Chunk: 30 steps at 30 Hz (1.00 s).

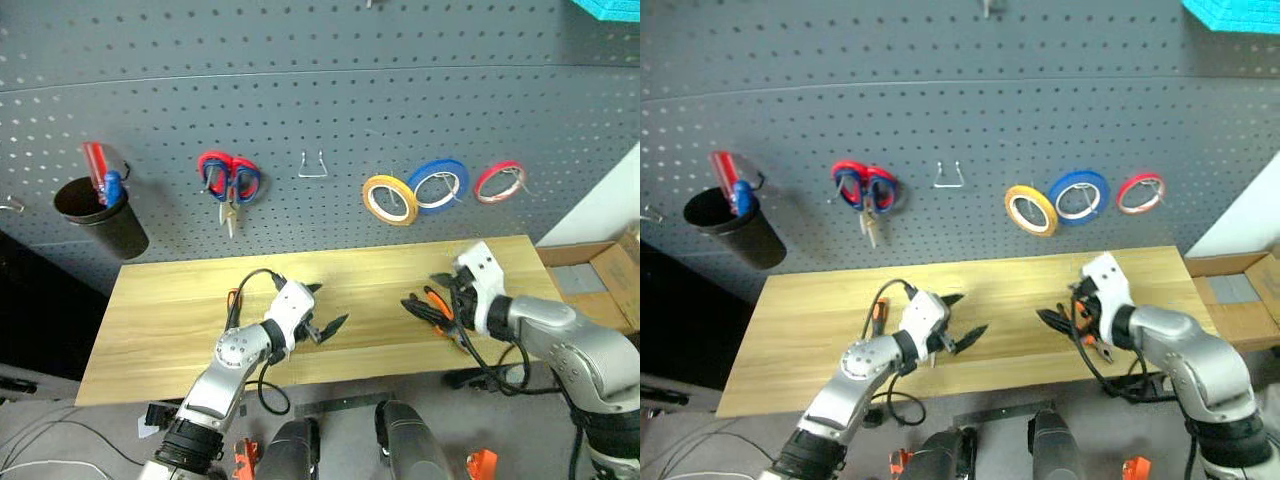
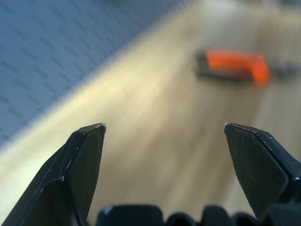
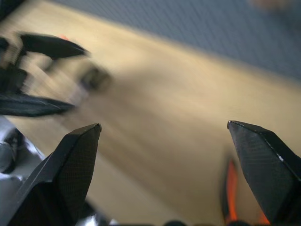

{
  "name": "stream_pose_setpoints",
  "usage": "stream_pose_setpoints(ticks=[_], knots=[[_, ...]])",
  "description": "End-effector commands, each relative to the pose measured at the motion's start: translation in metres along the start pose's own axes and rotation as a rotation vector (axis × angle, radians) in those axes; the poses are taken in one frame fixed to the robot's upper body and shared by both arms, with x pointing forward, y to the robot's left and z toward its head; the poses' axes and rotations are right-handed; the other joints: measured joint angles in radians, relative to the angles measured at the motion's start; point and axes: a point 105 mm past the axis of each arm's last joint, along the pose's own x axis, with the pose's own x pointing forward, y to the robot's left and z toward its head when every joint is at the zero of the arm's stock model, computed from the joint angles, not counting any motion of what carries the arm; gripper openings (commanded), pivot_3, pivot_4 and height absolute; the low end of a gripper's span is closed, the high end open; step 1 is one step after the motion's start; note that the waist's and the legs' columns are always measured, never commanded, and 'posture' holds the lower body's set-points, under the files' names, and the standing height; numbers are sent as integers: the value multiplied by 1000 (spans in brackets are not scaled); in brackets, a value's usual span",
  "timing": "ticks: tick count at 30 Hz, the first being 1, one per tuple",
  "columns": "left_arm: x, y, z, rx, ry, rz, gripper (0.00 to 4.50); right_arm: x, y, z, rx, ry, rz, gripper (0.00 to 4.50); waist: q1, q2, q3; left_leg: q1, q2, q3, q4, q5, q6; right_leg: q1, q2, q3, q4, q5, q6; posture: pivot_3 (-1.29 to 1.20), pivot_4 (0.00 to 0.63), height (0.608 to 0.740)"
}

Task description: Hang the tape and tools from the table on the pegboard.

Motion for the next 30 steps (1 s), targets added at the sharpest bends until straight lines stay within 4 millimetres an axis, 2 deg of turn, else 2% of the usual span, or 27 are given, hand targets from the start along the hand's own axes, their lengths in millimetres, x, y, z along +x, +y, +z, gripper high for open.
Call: stream_pose_setpoints(ticks=[1, 5, 9, 13, 18, 21, 24, 29, 30], knots=[[-4, -18, 21, -30, -70, -58, 4332, 5, -35, 8, 59, -78, -212, 4468, -1, -2, 6, 1, 2, 1, 1, 0, 0, 0, 1, 0, 1, -1, 2, -204, 295, 740], [-14, -30, 14, -32, -28, -85, 4332, 16, -56, -15, 70, 6, -340, 4468, 1, 1, 19, 2, 9, 6, 2, 1, 0, 2, 3, -2, 1, 0, 1, -178, 316, 740], [-22, -35, 15, -56, -19, -86, 4332, 24, -52, -35, 80, 84, -300, 4468, 6, 2, 26, -1, 9, 7, 1, 0, 0, -2, 3, -3, 1, 2, -5, -155, 321, 740], [-25, -37, 16, -59, -10, -86, 4332, 31, -46, -57, 70, 179, -250, 4468, 13, 1, 31, -1, 9, 6, 0, -1, 2, -1, 2, -3, 0, 2, -6, -144, 325, 740], [-25, -34, 18, -60, -8, -83, 4332, 38, -45, -68, 23, 228, -220, 4468, 13, 1, 43, -1, 9, 7, 1, 0, 1, -1, 2, -3, 0, -1, 0, -137, 329, 740], [-25, -33, 20, -60, -9, -81, 4332, 42, -56, -75, -19, 275, -265, 4468, 12, 1, 48, -1, 9, 8, 1, 0, 1, -1, 2, -3, 0, -1, 0, -135, 334, 740], [-26, -33, 20, -60, -9, -82, 4332, 46, -59, -77, -33, 286, -268, 4468, 14, 0, 49, -1, 9, 7, 1, 0, 1, -1, 2, -3, 0, -1, 0, -132, 333, 740], [-26, -33, 21, -60, -9, -79, 4332, 52, -56, -85, -8, 338, -252, 4468, 14, -1, 49, -1, 9, 7, 1, 0, 1, -1, 2, -3, 0, -1, 0, -126, 332, 740], [-26, -32, 22, -59, -11, -76, 4332, 52, -55, -86, 18, 342, -251, 4300, 14, -1, 49, -1, 10, 7, 1, 0, 1, -1, 2, -3, -1, -1, 0, -123, 325, 740]])
